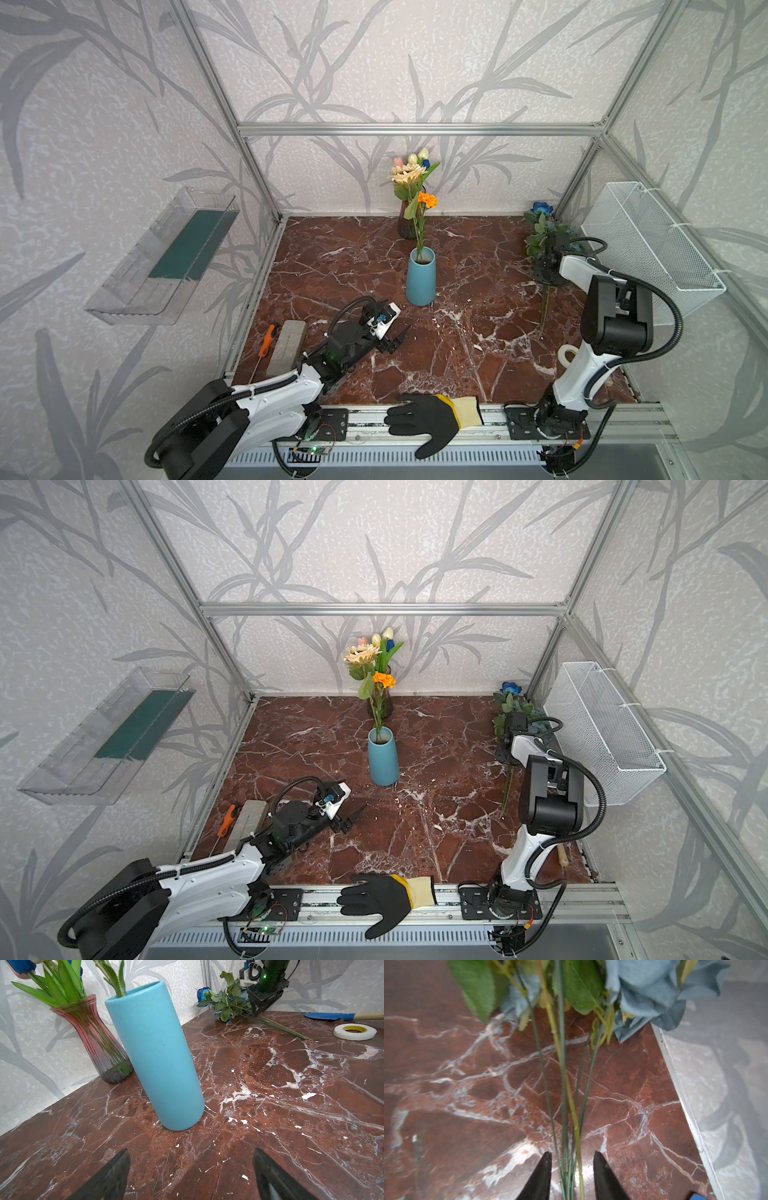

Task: Arrange the flowers into the vase
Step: 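Move the right gripper back to the hydrangea bunch and grasp its stems, then lift the hydrangea bunch stems with the right gripper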

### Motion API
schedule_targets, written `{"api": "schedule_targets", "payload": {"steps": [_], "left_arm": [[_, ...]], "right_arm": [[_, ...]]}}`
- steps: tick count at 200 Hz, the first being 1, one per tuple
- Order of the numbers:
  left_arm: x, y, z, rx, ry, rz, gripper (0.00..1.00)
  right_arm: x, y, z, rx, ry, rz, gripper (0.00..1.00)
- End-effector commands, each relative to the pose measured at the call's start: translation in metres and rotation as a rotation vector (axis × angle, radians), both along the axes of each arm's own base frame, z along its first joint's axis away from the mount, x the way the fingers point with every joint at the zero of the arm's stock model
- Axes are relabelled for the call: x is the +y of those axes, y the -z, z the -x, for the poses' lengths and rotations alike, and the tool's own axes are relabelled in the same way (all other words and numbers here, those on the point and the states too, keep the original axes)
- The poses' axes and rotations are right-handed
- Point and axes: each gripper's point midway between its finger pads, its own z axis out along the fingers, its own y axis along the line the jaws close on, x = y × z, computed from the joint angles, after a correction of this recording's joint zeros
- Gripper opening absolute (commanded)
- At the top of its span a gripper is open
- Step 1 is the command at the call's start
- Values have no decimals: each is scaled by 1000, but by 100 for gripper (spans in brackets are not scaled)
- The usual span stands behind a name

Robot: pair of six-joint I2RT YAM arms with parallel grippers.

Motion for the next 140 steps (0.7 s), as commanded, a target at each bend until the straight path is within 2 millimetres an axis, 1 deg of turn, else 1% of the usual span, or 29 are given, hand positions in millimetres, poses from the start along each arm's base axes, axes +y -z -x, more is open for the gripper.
{"api": "schedule_targets", "payload": {"steps": [1,39,56,79,109,140], "left_arm": [[-5,-18,-4,-52,3,18,92],[-5,-18,-4,-54,2,13,92],[-4,-18,-4,-54,1,13,92],[-5,-18,-4,-53,1,11,92],[-5,-17,-4,-51,2,7,92],[-7,-16,-4,-49,6,3,92]], "right_arm": [[0,1,-3,38,1,-37,31],[5,16,-5,88,-6,-84,20],[6,17,-5,89,-11,-92,14],[8,16,-6,81,-22,-98,9],[14,10,-8,51,-44,-121,4],[28,-9,-13,1,-97,-120,0]]}}
